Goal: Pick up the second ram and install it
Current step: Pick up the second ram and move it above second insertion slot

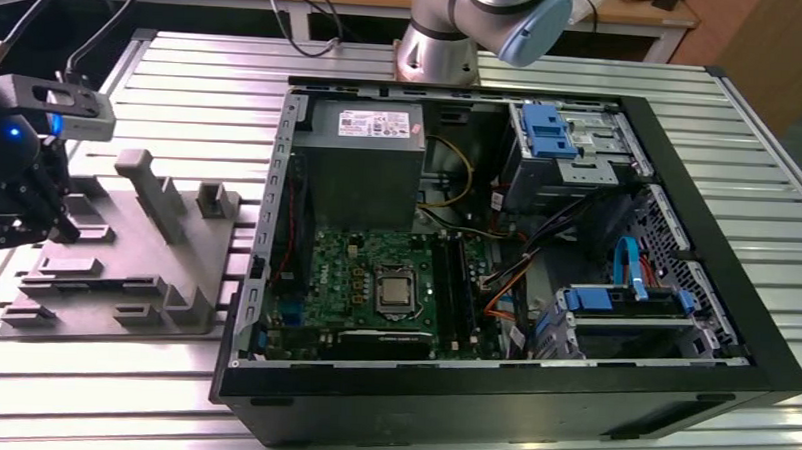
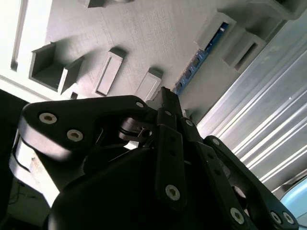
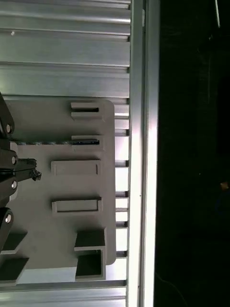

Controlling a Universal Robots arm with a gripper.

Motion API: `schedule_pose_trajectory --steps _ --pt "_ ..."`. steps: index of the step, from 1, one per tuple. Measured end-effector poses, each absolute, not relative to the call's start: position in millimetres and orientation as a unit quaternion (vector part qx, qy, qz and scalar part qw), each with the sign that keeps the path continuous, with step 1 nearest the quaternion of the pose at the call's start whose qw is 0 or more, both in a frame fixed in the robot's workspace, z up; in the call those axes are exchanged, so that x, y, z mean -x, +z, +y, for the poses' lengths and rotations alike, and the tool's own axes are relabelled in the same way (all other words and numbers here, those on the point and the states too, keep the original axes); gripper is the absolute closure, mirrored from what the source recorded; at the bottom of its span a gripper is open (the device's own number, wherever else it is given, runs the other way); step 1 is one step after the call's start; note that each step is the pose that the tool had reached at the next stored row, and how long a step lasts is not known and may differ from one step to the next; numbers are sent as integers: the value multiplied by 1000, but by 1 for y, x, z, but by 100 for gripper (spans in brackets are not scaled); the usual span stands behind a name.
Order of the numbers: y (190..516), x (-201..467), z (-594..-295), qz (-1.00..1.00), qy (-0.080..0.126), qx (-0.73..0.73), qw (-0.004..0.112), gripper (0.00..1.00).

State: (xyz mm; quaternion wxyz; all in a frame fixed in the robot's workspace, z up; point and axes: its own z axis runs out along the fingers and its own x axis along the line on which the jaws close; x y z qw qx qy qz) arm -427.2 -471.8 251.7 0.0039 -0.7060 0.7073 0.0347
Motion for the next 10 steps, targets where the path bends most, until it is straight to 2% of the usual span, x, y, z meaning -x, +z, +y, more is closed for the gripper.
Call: schedule_pose_trajectory --steps 10 --pt "249 427 -472 706 34 707 5 90"
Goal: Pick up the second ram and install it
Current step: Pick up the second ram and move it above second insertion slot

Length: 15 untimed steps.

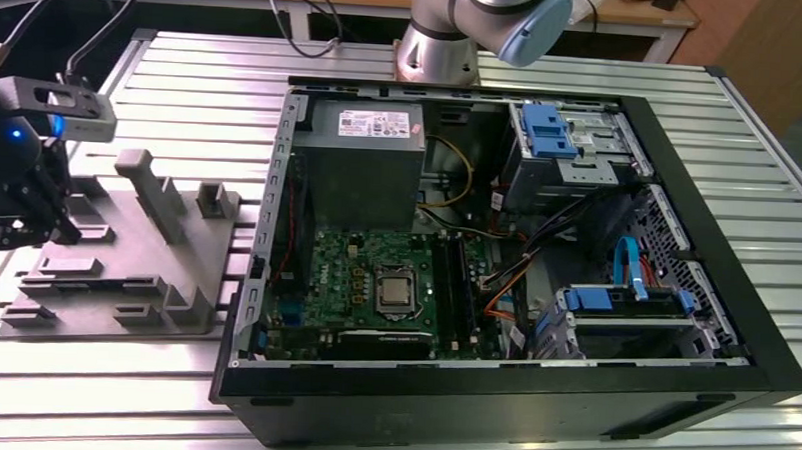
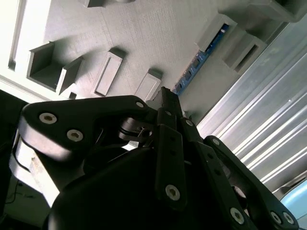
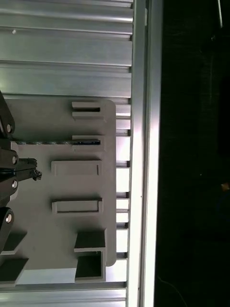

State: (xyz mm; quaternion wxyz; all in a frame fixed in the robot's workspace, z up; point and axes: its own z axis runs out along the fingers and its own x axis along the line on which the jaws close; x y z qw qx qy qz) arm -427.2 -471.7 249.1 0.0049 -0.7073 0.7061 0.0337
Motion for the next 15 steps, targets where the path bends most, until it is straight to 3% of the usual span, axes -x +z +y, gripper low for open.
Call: schedule_pose_trajectory --steps 15 --pt "243 427 -472 706 33 707 5 90"
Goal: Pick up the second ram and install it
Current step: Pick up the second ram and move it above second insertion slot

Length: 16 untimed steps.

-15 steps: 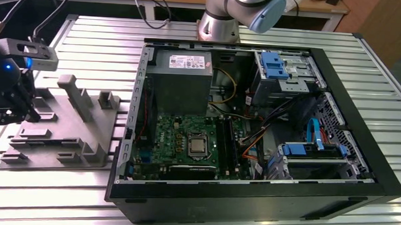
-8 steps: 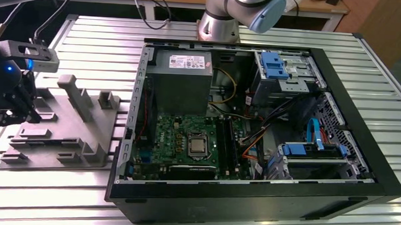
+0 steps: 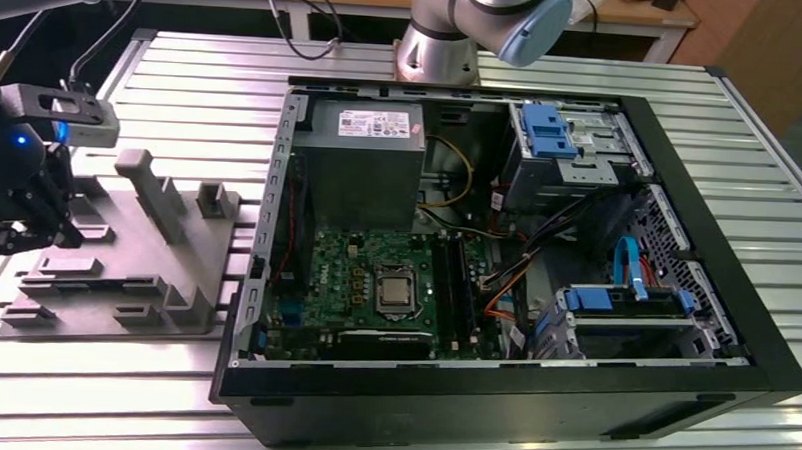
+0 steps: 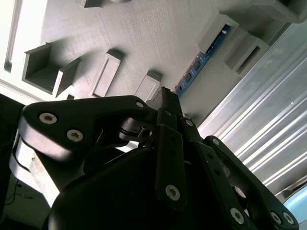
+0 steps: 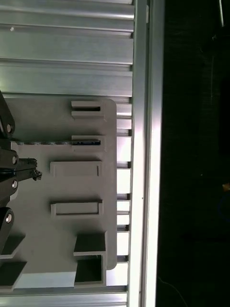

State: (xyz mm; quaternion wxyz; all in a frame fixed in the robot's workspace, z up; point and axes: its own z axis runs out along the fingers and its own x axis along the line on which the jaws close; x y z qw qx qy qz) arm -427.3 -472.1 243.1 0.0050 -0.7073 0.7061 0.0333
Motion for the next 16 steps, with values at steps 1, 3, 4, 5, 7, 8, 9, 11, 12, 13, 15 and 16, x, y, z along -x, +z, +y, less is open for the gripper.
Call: schedule_pose_trajectory --steps 1,3,4,5,7,8,9,11,12,13,15,16 --pt "243 427 -472 706 33 707 5 90" --pt "242 427 -472 706 33 707 5 90" --pt "242 427 -472 706 33 707 5 90" --pt "241 427 -473 706 33 707 5 90" --pt "241 427 -473 706 33 707 5 90" --pt "241 427 -473 706 33 707 5 90" --pt "240 427 -473 706 33 707 5 90" --pt "240 427 -473 706 33 707 5 90" --pt "240 427 -473 706 33 707 5 90" --pt "240 427 -473 706 33 707 5 90" --pt "239 427 -473 706 33 707 5 90" --pt "239 427 -473 706 33 707 5 90"
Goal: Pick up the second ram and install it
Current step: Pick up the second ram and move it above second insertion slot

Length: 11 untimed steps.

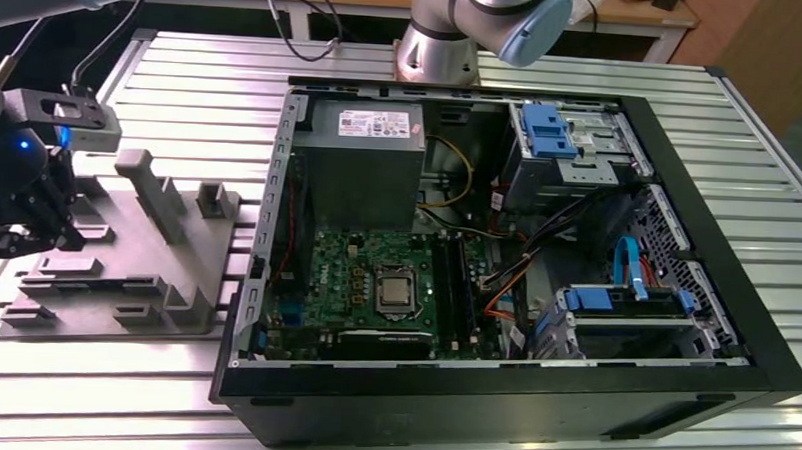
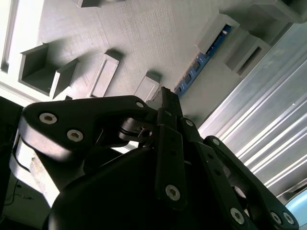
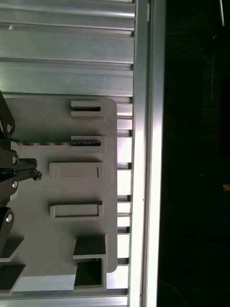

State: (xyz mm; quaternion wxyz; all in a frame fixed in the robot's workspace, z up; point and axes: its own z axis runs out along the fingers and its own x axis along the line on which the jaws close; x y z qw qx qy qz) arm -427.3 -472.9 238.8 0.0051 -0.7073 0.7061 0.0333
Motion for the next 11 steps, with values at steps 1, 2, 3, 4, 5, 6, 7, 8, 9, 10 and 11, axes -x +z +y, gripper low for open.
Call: schedule_pose_trajectory --steps 1,2,3,4,5,6,7,8,9,10,11 --pt "238 427 -473 706 33 707 5 90" --pt "238 427 -473 706 33 707 5 90" --pt "237 427 -473 706 33 707 5 90" --pt "236 427 -473 706 33 707 5 90" --pt "236 427 -473 706 33 707 5 90" --pt "235 427 -474 706 33 707 5 90" --pt "235 427 -474 706 33 707 5 90" --pt "234 427 -474 706 33 707 5 90" --pt "234 427 -474 706 33 707 5 90" --pt "234 427 -475 706 33 707 5 90" --pt "234 427 -475 706 33 707 5 90"
